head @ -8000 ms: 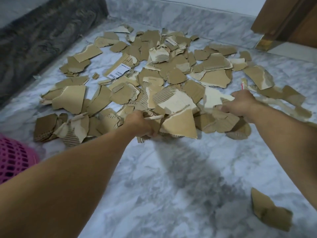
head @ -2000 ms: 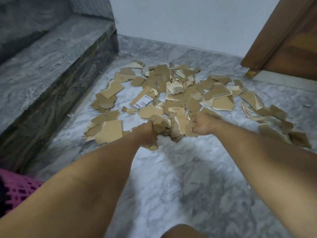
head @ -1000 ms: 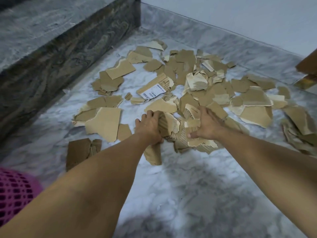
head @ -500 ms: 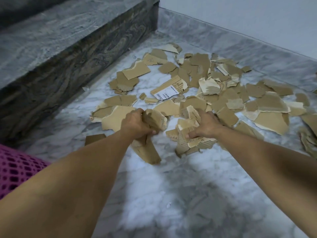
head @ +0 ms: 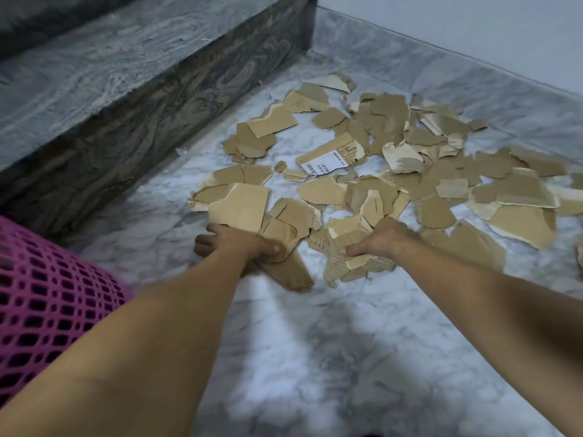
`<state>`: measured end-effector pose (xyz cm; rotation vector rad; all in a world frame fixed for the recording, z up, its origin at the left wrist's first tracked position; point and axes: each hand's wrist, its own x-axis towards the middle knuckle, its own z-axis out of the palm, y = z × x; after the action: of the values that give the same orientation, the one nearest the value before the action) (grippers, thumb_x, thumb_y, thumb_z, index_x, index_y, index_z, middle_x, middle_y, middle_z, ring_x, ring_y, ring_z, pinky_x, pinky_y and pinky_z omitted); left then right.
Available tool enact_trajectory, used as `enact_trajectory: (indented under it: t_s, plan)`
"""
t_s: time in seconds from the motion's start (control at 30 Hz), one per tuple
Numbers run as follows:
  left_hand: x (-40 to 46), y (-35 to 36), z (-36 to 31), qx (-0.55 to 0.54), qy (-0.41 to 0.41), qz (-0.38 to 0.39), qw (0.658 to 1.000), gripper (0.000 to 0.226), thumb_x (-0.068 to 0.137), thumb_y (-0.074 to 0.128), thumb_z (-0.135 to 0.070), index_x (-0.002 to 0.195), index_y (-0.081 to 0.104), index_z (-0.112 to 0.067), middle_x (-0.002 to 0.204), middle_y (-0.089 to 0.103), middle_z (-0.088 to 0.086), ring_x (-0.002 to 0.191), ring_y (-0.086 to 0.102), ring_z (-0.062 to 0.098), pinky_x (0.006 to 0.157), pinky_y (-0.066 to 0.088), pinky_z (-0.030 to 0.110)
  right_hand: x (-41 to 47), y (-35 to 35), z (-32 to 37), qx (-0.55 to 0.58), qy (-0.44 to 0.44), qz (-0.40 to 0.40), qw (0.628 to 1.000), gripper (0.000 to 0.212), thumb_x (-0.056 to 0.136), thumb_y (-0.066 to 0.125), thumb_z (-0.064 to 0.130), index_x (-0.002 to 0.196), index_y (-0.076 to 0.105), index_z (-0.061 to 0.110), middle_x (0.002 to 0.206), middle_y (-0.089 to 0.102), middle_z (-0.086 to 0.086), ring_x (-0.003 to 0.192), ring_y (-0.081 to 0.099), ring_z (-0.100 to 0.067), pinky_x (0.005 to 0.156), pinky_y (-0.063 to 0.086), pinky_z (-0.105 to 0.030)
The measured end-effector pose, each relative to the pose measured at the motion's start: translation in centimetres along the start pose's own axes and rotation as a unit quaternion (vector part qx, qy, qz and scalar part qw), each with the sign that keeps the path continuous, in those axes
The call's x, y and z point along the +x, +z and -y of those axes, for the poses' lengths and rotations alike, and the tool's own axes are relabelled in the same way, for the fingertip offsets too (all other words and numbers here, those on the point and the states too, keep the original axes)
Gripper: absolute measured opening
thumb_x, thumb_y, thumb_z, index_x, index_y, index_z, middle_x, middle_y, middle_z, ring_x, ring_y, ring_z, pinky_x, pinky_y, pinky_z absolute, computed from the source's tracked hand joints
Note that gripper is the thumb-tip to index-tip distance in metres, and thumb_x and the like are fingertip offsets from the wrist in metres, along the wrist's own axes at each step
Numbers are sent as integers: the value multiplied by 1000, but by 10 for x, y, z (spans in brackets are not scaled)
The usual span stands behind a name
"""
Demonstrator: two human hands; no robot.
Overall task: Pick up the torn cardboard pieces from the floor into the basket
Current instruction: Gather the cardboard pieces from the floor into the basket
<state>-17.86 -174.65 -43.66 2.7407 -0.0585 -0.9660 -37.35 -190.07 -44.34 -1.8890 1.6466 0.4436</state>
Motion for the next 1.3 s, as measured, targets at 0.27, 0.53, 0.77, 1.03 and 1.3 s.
enact_trajectory:
  t_s: [0.27, 0.53, 0.77, 1.03, 1.3]
  plan:
    - [-7, 26, -8, -33, 36, -23, 999, 110, 52, 91, -37, 135, 24, -7, 137, 36, 17, 129, 30, 32, 105, 34, 42, -4, 15, 16, 80, -3, -15, 997, 129, 38, 96, 49, 139, 29, 2, 138, 49, -14, 129, 47, -34, 103, 43, -44]
    - [-8, 35, -10, -75, 84, -4, 994, 75, 68, 78, -25, 129, 38, -10, 136, 29, 13, 128, 31, 33, 105, 40, 42, -1, 15, 21, 125, -43, 58, 990, 92, 42, 98, 36, 120, 61, 4, 113, 68, -9, 105, 62, -26, 86, 53, -32]
    - [3, 26, -5, -171, 125, 57, 976, 69, 50, 81, -8, 108, 45, -15, 100, 55, 5, 98, 56, 27, 82, 56, 40, 2, -4, 32, 113, -95, 54, 988, 107, 55, 95, 27, 144, 39, 9, 137, 53, -8, 129, 47, -29, 103, 44, -36]
    - [31, -23, -30, -138, 176, 34, 974, 53, 51, 80, -8, 97, 55, -12, 102, 63, 12, 97, 60, 31, 83, 57, 42, 28, -57, 42, 31, -115, -19, 993, 74, 58, 93, 30, 117, 54, 7, 113, 63, -9, 105, 59, -28, 94, 51, -40]
    - [62, -37, -43, 5, 157, -48, 986, 93, 67, 77, -51, 141, 29, -24, 148, 14, 18, 138, 17, 40, 112, 28, 49, 48, -64, 40, -88, -96, -34, 991, 81, 66, 87, 40, 128, 51, 2, 131, 52, -14, 120, 49, -29, 80, 40, -27]
